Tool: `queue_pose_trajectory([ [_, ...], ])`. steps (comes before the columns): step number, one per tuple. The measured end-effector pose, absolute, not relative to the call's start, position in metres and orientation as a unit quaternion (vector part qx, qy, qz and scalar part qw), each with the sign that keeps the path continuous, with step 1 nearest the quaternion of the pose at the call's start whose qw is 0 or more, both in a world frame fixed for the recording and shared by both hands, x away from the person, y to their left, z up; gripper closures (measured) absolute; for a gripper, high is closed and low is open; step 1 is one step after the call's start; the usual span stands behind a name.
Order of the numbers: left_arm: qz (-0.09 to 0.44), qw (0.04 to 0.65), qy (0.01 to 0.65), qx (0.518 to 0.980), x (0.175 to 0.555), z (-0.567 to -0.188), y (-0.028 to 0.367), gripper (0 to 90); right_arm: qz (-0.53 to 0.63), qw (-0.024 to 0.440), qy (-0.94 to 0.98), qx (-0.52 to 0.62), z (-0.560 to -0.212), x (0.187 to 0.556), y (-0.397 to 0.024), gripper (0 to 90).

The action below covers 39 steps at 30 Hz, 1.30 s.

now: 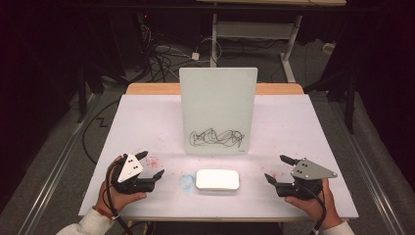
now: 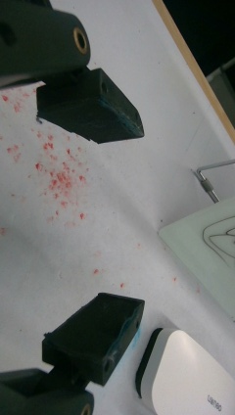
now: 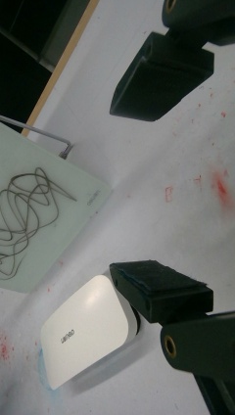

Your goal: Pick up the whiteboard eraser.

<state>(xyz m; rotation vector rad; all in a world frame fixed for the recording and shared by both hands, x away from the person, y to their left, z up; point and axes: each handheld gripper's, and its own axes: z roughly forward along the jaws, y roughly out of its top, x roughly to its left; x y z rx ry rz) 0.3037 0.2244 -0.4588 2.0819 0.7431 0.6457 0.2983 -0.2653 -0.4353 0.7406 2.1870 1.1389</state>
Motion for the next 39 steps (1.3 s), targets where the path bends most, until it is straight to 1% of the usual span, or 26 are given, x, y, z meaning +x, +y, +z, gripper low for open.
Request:
queue_pose_trajectory([
  [5, 0.251, 0.4, 0.286, 0.834, 0.305, -0.456, 0.224, 18.6, 0.423, 0.278, 0.815, 0.281, -0.436, 0.301, -0.269, 24.0],
  [6, 0.232, 0.398, 0.283, 0.841, 0.306, -0.454, 0.222, 19.1, 0.422, 0.277, 0.815, 0.286, -0.436, 0.301, -0.27, 24.0],
  [9, 0.223, 0.388, 0.276, 0.851, 0.308, -0.451, 0.219, 19.1, 0.42, 0.276, 0.815, 0.287, -0.437, 0.303, -0.273, 23.9],
  [10, 0.206, 0.384, 0.27, 0.859, 0.31, -0.447, 0.216, 19.1, 0.421, 0.276, 0.815, 0.288, -0.436, 0.303, -0.273, 23.9],
  [13, 0.198, 0.379, 0.261, 0.866, 0.312, -0.443, 0.21, 19.1, 0.423, 0.277, 0.812, 0.289, -0.436, 0.304, -0.275, 24.0],
  [15, 0.175, 0.371, 0.237, 0.881, 0.316, -0.435, 0.195, 19.1, 0.422, 0.279, 0.812, 0.29, -0.436, 0.304, -0.275, 24.0],
  [16, 0.175, 0.371, 0.237, 0.881, 0.316, -0.435, 0.195, 19.0, 0.42, 0.282, 0.812, 0.29, -0.436, 0.304, -0.276, 24.2],
  [17, 0.166, 0.358, 0.219, 0.893, 0.319, -0.43, 0.181, 19.0, 0.42, 0.281, 0.812, 0.292, -0.435, 0.305, -0.277, 24.2],
  [19, 0.142, 0.345, 0.195, 0.907, 0.323, -0.425, 0.167, 22.1, 0.421, 0.279, 0.811, 0.296, -0.436, 0.305, -0.278, 24.4],
  [21, 0.127, 0.335, 0.175, 0.917, 0.327, -0.422, 0.152, 22.5, 0.417, 0.277, 0.814, 0.297, -0.438, 0.306, -0.279, 24.6],
  [22, 0.116, 0.33, 0.162, 0.923, 0.329, -0.421, 0.143, 21.4, 0.418, 0.275, 0.814, 0.296, -0.439, 0.307, -0.279, 24.7],
  [23, 0.116, 0.33, 0.162, 0.923, 0.329, -0.421, 0.143, 20.4, 0.417, 0.274, 0.815, 0.295, -0.439, 0.308, -0.279, 24.7],
  [24, 0.107, 0.315, 0.143, 0.932, 0.333, -0.42, 0.123, 20.3, 0.416, 0.273, 0.815, 0.297, -0.44, 0.308, -0.278, 25.4],
  [25, 0.104, 0.309, 0.135, 0.936, 0.335, -0.421, 0.113, 20.4, 0.413, 0.273, 0.817, 0.296, -0.441, 0.309, -0.278, 26.5],
  [26, 0.104, 0.309, 0.135, 0.936, 0.335, -0.421, 0.113, 20.4, 0.412, 0.27, 0.818, 0.299, -0.441, 0.309, -0.278, 27.2],
  [27, 0.09, 0.301, 0.118, 0.942, 0.338, -0.422, 0.095, 20.3, 0.411, 0.269, 0.819, 0.297, -0.442, 0.309, -0.278, 27.3],
  [28, 0.09, 0.301, 0.118, 0.942, 0.338, -0.422, 0.095, 20.3, 0.41, 0.268, 0.819, 0.298, -0.442, 0.309, -0.278, 27.3],
  [30, 0.074, 0.283, 0.094, 0.952, 0.343, -0.428, 0.072, 20.3, 0.412, 0.267, 0.819, 0.297, -0.442, 0.309, -0.279, 26.8],
  [34, 0.054, 0.263, 0.08, 0.96, 0.351, -0.437, 0.052, 20.3, 0.408, 0.263, 0.824, 0.294, -0.444, 0.31, -0.278, 25.6],
  [39, 0.032, 0.253, 0.075, 0.964, 0.361, -0.448, 0.037, 19.8, 0.404, 0.26, 0.828, 0.289, -0.447, 0.311, -0.275, 25.3],
])
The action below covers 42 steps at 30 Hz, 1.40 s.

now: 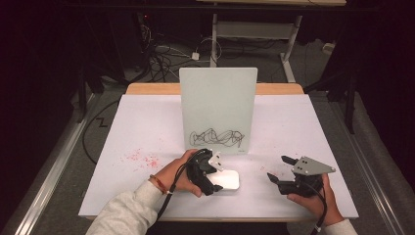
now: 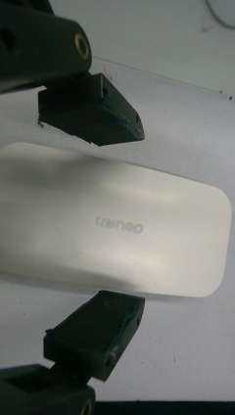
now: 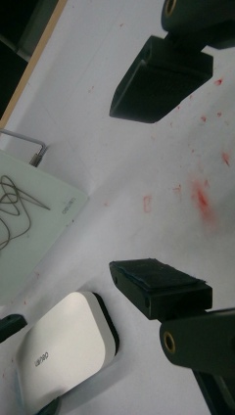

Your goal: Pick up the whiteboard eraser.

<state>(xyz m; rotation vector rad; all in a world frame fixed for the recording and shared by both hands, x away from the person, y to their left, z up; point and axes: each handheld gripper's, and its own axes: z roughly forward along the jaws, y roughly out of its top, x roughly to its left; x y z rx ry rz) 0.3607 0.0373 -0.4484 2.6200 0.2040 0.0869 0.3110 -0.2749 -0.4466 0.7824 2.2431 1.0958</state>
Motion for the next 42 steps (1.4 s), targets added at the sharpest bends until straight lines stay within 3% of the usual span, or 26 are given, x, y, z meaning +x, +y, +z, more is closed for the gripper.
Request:
queue_pose_trajectory([
  [10, 0.02, 0.244, 0.051, 0.968, 0.365, -0.457, 0.028, 25.6, 0.4, 0.258, 0.832, 0.285, -0.449, 0.311, -0.272, 25.4],
  [18, 0.056, 0.234, 0.041, 0.97, 0.36, -0.451, 0.03, 29.0, 0.4, 0.259, 0.833, 0.282, -0.449, 0.311, -0.272, 25.6],
  [33, 0.126, 0.284, 0.092, 0.946, 0.353, -0.429, 0.071, 29.1, 0.405, 0.273, 0.825, 0.285, -0.445, 0.312, -0.276, 26.3],
  [42, 0.16, 0.282, 0.108, 0.94, 0.352, -0.425, 0.085, 29.1, 0.405, 0.277, 0.824, 0.282, -0.444, 0.315, -0.274, 25.5],
])
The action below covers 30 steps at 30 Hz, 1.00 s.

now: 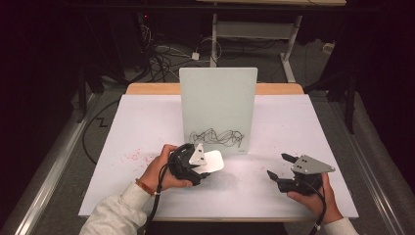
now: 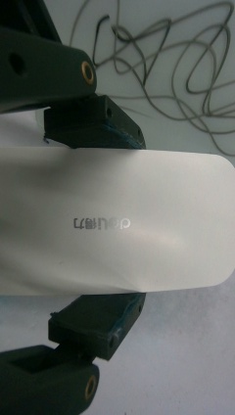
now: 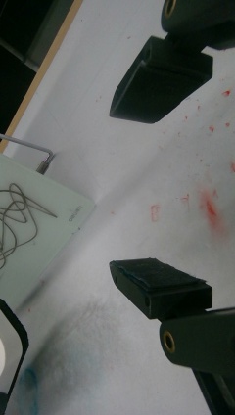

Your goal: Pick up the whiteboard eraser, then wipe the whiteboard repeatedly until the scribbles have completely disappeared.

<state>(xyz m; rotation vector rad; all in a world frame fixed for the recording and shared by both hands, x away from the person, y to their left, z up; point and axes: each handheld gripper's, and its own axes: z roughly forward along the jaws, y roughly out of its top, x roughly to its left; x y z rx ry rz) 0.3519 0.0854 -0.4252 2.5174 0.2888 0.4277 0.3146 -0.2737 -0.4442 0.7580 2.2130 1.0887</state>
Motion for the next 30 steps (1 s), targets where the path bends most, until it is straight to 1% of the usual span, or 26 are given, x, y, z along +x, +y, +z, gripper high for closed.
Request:
queue_pose_trajectory([
  [1, 0.172, 0.284, 0.113, 0.937, 0.351, -0.424, 0.088, 29.1, 0.407, 0.275, 0.823, 0.285, -0.444, 0.315, -0.273, 25.4],
  [6, 0.189, 0.297, 0.132, 0.927, 0.351, -0.421, 0.097, 29.1, 0.406, 0.275, 0.825, 0.281, -0.445, 0.317, -0.27, 24.8],
  [10, 0.198, 0.295, 0.142, 0.924, 0.353, -0.42, 0.1, 29.2, 0.403, 0.278, 0.826, 0.279, -0.445, 0.318, -0.269, 24.5],
  [17, 0.238, 0.29, 0.155, 0.914, 0.355, -0.418, 0.106, 29.2, 0.402, 0.286, 0.822, 0.283, -0.445, 0.318, -0.268, 23.3],
  [26, 0.313, 0.269, 0.166, 0.896, 0.358, -0.417, 0.112, 29.2, 0.402, 0.291, 0.82, 0.285, -0.446, 0.317, -0.269, 22.6],
  [29, 0.321, 0.267, 0.168, 0.893, 0.361, -0.418, 0.113, 29.2, 0.397, 0.297, 0.82, 0.287, -0.447, 0.315, -0.27, 22.2],
  [30, 0.336, 0.266, 0.167, 0.888, 0.363, -0.421, 0.114, 29.2, 0.396, 0.297, 0.82, 0.288, -0.447, 0.315, -0.271, 22.0],
])
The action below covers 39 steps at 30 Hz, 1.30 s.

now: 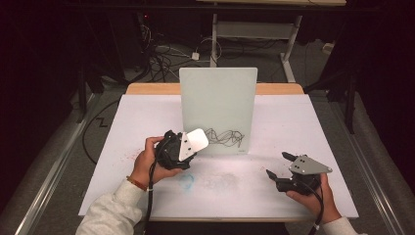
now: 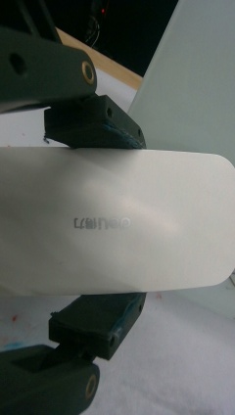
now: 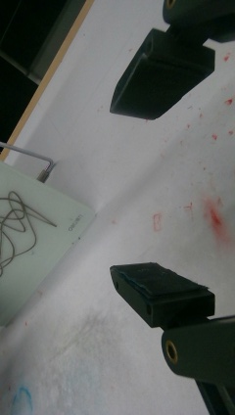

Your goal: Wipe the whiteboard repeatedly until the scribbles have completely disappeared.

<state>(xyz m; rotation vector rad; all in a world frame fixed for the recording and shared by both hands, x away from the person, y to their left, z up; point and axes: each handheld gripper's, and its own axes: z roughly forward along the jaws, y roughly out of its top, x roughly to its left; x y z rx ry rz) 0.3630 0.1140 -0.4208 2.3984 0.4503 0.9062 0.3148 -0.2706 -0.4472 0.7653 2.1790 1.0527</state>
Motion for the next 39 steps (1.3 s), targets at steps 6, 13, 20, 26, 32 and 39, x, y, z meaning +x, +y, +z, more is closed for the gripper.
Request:
queue_pose_trajectory([
  [6, 0.356, 0.273, 0.165, 0.878, 0.37, -0.431, 0.115, 29.2, 0.395, 0.306, 0.815, 0.294, -0.447, 0.315, -0.27, 21.9],
  [13, 0.406, 0.246, 0.147, 0.868, 0.37, -0.449, 0.094, 29.3, 0.396, 0.293, 0.819, 0.294, -0.449, 0.316, -0.268, 21.9],
  [20, 0.443, 0.216, 0.126, 0.861, 0.364, -0.462, 0.082, 29.3, 0.393, 0.295, 0.821, 0.29, -0.45, 0.316, -0.267, 21.9],
  [26, 0.446, 0.213, 0.114, 0.862, 0.361, -0.475, 0.069, 29.3, 0.391, 0.292, 0.824, 0.286, -0.451, 0.315, -0.264, 21.8],
  [32, 0.444, 0.224, 0.12, 0.86, 0.362, -0.482, 0.055, 28.9, 0.387, 0.292, 0.827, 0.285, -0.452, 0.316, -0.263, 21.7],
  [39, 0.45, 0.206, 0.099, 0.864, 0.362, -0.477, 0.057, 29.0, 0.384, 0.296, 0.827, 0.285, -0.451, 0.316, -0.264, 21.8],
])
